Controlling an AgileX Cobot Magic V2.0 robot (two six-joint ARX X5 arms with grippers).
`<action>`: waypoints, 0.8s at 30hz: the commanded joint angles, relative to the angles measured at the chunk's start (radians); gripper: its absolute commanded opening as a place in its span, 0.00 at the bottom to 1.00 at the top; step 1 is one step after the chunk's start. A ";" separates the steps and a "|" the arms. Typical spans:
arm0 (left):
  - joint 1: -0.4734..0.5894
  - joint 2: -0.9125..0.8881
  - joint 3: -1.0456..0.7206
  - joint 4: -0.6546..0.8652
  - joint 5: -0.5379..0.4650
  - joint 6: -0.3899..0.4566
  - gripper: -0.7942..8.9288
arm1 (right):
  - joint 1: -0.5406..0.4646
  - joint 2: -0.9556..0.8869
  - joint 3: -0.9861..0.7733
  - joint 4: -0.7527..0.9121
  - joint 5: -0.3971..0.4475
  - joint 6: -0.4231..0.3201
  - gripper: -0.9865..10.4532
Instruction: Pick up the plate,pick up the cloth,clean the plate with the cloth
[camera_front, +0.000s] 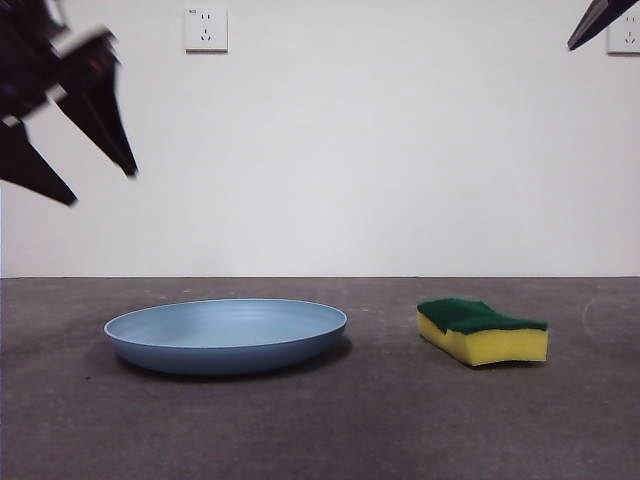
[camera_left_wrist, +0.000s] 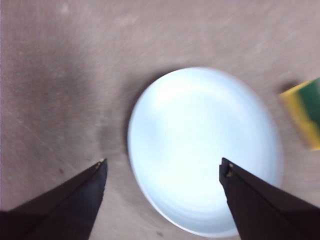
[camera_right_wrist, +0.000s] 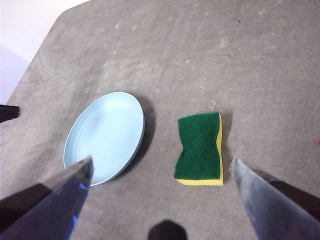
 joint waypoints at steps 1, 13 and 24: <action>-0.030 0.105 0.059 -0.031 -0.064 0.050 0.47 | 0.003 0.000 0.003 -0.003 -0.001 -0.011 0.50; -0.074 0.371 0.104 -0.006 -0.141 0.051 0.47 | 0.003 0.000 0.003 -0.006 -0.001 -0.011 0.50; -0.074 0.411 0.104 0.018 -0.134 0.077 0.21 | 0.003 0.000 0.003 -0.006 -0.001 -0.011 0.50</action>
